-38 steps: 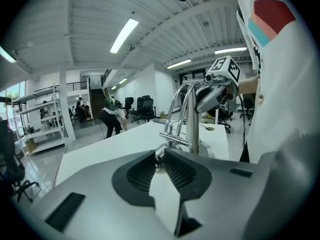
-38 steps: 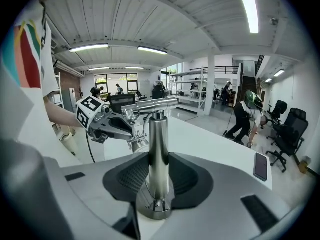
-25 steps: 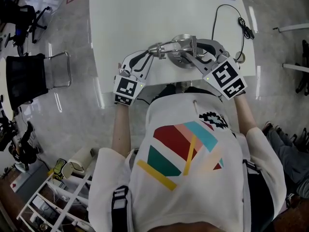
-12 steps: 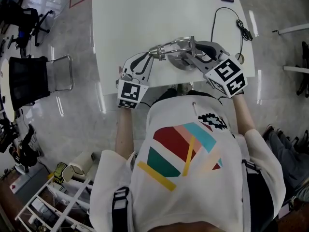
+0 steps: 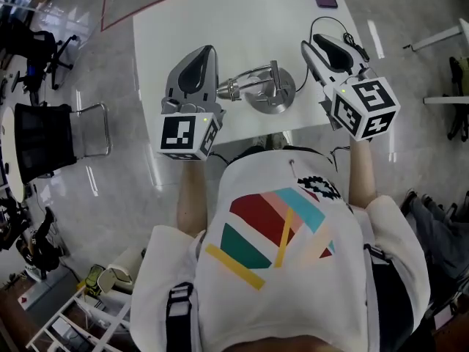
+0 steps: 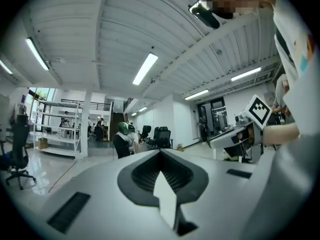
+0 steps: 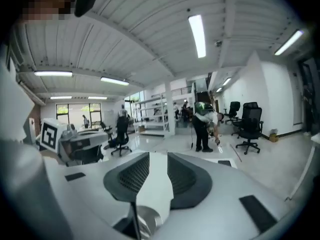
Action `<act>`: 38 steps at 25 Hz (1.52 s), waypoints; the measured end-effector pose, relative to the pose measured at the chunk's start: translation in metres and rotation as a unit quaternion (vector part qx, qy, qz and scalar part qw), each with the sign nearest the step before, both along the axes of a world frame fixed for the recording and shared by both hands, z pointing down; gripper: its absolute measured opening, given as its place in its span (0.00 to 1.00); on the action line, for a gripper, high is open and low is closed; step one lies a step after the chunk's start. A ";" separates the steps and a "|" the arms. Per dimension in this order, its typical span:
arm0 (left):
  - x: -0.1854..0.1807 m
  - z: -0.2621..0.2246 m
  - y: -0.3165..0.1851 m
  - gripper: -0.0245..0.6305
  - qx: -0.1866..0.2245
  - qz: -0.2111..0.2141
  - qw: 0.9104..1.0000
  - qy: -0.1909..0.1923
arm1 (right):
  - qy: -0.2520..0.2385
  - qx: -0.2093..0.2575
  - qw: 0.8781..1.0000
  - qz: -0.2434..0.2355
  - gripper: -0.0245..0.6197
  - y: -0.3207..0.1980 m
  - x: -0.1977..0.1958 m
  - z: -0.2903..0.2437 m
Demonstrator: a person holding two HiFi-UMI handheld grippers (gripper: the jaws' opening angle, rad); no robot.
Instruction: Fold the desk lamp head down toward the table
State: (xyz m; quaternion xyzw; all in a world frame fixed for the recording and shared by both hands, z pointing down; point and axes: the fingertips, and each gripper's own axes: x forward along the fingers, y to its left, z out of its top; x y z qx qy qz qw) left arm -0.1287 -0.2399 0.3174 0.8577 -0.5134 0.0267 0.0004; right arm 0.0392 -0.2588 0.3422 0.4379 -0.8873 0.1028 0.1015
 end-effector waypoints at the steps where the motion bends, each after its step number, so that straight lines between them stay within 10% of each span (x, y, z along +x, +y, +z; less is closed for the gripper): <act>1: 0.007 -0.015 -0.005 0.11 0.011 -0.002 1.000 0.015 | -0.028 0.019 0.999 0.013 0.21 -0.005 0.000 -0.019; 6: 0.038 -0.063 -0.010 0.11 0.031 0.002 0.997 0.077 | -0.101 0.085 0.991 0.015 0.21 0.002 -0.018 -0.079; 11: 0.045 -0.077 -0.009 0.11 0.036 -0.022 0.997 0.056 | -0.116 0.109 0.987 0.002 0.21 0.013 -0.029 -0.100; 38: 0.052 -0.057 -0.011 0.11 0.016 -0.037 0.999 0.012 | -0.055 0.106 0.993 -0.023 0.21 0.021 -0.057 -0.079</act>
